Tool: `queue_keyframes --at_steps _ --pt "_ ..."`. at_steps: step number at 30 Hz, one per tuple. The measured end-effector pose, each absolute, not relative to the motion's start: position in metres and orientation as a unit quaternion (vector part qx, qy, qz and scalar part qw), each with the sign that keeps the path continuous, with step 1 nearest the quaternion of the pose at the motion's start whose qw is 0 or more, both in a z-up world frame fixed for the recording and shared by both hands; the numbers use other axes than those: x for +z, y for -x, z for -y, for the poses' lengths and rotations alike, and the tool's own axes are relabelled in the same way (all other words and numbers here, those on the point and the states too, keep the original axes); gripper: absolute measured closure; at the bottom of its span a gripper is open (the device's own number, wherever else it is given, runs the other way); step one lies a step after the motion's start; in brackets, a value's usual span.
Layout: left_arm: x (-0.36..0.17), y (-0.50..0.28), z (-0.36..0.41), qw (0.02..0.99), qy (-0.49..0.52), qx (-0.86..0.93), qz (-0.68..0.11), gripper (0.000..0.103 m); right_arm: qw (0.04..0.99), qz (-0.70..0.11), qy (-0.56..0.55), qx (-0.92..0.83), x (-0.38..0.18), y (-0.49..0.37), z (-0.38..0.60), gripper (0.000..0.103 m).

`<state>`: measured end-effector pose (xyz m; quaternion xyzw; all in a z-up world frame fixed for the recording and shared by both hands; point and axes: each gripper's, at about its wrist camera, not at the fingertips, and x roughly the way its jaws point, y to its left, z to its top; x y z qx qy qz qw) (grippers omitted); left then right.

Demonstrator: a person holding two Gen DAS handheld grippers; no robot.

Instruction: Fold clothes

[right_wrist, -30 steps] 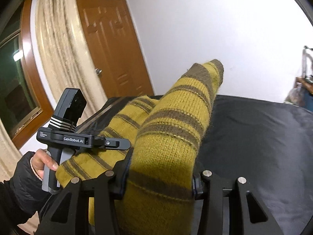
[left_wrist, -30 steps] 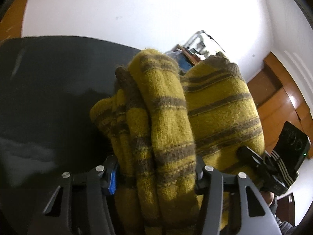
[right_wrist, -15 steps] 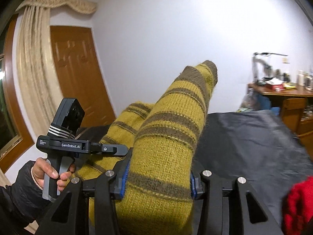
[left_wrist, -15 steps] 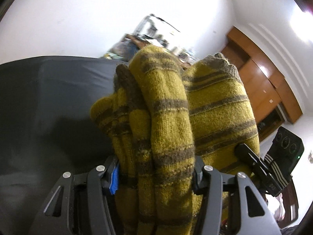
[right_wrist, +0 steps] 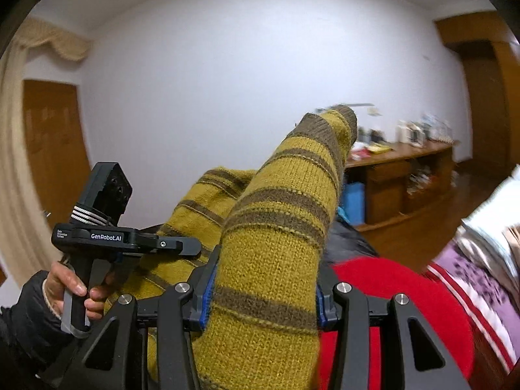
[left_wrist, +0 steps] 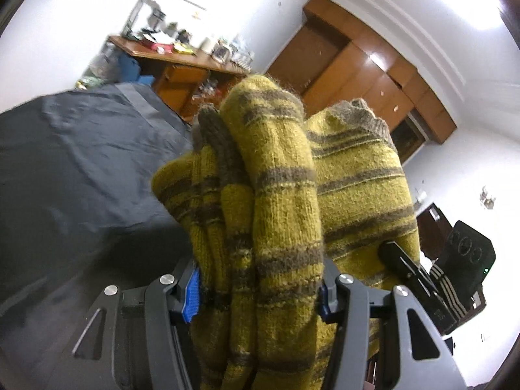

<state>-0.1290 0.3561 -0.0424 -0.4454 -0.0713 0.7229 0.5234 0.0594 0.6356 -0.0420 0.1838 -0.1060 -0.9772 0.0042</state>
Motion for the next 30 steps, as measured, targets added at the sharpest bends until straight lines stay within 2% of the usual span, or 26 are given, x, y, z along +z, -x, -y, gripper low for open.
queue_keyframes --at_steps 6,9,11,13,16,23,27,29,30 --pt "-0.091 0.141 -0.419 0.490 0.498 0.715 0.035 0.043 -0.061 0.133 -0.245 -0.958 -0.089 -0.052 -0.669 0.053" --pt "-0.103 0.144 -0.422 0.473 0.496 0.728 0.016 0.024 -0.091 0.136 -0.269 -0.949 -0.110 -0.052 -0.676 0.037" --pt "-0.103 0.138 -0.417 0.470 0.490 0.735 0.008 0.021 -0.114 0.121 -0.269 -0.949 -0.114 -0.056 -0.678 0.024" --pt "-0.103 0.130 -0.413 0.465 0.480 0.744 -0.004 0.021 -0.142 0.087 -0.259 -0.951 -0.110 -0.059 -0.672 0.019" --pt "-0.094 0.115 -0.403 0.456 0.449 0.768 -0.033 0.021 -0.195 0.013 -0.236 -0.952 -0.098 -0.063 -0.650 0.018" --pt "-0.060 0.078 -0.377 0.463 0.389 0.795 -0.056 0.017 -0.167 -0.020 -0.239 -0.956 -0.119 -0.049 -0.614 0.018" --pt "-0.070 0.080 -0.375 0.461 0.395 0.793 -0.060 0.017 -0.152 -0.039 -0.240 -0.958 -0.130 -0.042 -0.594 0.018" --pt "-0.077 0.079 -0.372 0.453 0.397 0.795 -0.066 0.017 -0.144 -0.049 -0.241 -0.959 -0.136 -0.038 -0.584 0.005" --pt "-0.082 0.080 -0.371 0.448 0.396 0.798 -0.068 0.017 -0.140 -0.054 -0.241 -0.959 -0.139 -0.036 -0.579 0.003"
